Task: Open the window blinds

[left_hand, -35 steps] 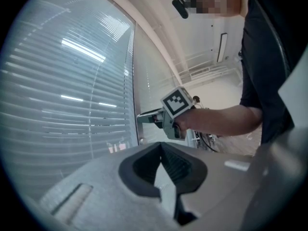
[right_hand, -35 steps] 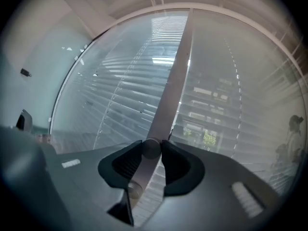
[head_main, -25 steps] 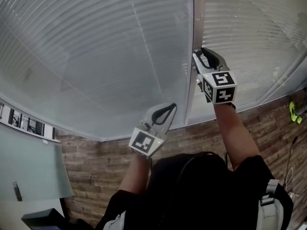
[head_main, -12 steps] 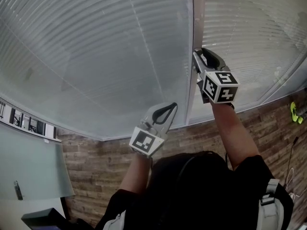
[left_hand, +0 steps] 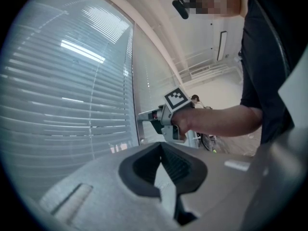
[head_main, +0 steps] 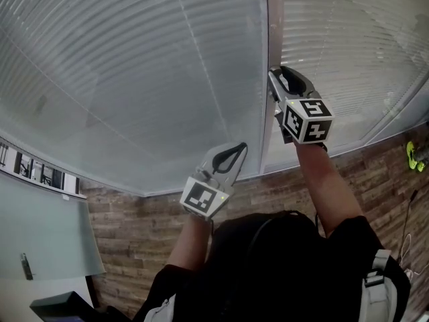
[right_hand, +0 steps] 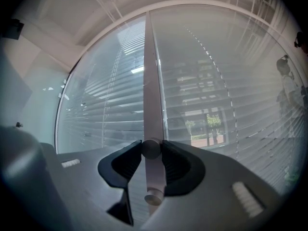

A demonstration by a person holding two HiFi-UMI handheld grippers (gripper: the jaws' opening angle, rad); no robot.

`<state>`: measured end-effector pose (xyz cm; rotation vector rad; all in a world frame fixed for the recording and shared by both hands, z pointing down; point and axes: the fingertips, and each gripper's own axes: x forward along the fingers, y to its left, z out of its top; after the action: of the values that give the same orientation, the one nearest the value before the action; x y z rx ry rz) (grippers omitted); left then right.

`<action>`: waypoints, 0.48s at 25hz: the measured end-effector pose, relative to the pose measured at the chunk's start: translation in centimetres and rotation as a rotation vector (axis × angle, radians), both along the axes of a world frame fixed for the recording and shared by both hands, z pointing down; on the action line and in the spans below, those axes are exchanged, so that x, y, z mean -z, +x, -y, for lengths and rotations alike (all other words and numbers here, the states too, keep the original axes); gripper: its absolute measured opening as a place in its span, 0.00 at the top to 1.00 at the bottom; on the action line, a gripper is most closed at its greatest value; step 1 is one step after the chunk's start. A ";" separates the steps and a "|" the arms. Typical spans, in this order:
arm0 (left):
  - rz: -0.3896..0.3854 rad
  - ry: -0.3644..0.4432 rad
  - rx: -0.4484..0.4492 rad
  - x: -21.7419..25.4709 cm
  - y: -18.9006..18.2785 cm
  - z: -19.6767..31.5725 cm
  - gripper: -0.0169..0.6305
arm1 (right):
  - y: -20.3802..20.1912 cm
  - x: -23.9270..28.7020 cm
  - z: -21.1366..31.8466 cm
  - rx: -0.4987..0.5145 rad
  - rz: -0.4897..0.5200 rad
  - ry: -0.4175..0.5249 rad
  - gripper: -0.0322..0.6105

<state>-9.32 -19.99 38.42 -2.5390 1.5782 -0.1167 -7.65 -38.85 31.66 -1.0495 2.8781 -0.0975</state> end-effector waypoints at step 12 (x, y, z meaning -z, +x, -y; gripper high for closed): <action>-0.005 -0.003 0.005 -0.2 0.0 0.0 0.97 | -0.2 -0.6 -0.9 0.074 -0.028 0.019 0.63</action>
<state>-9.31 -20.00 38.66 -2.5398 1.5879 -0.1131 -7.81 -38.00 32.31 -0.9496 2.9374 -0.0600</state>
